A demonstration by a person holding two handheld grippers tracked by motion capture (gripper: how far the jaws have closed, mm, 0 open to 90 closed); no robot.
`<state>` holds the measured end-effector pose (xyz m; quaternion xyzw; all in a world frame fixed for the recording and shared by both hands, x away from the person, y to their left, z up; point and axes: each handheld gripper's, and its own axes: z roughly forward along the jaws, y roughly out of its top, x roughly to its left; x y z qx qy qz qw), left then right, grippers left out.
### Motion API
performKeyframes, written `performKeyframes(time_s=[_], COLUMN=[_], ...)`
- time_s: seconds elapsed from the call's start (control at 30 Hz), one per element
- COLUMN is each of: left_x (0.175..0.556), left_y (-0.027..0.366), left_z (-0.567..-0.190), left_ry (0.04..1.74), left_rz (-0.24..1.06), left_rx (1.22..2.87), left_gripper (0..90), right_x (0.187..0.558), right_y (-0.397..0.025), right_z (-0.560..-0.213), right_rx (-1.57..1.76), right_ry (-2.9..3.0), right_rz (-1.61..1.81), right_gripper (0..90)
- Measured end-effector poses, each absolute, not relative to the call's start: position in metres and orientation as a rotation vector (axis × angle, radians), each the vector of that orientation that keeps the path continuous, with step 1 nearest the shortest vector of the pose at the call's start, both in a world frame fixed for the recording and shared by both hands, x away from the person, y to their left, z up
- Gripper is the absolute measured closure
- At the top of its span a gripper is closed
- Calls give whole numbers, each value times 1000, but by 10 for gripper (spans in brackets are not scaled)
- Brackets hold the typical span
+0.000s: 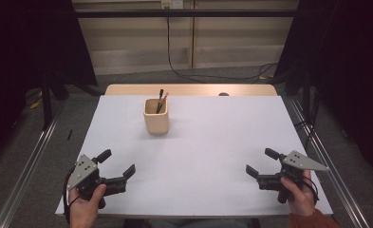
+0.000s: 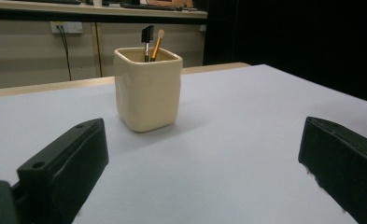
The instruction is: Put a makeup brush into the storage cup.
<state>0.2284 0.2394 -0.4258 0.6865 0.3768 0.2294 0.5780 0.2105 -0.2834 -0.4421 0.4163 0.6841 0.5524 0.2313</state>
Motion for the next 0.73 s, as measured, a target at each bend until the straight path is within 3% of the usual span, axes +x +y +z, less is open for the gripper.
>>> performKeyframes(time_s=[0.73], left_x=[220], left_y=[252], left_z=[-428], left_ry=[923], left_rz=[585], left_rx=[1598], left_gripper=[20], right_x=[210], right_y=[-283], right_z=[-442], right_rx=[1144], right_ry=[1882], right_rz=[1507], right_gripper=[3])
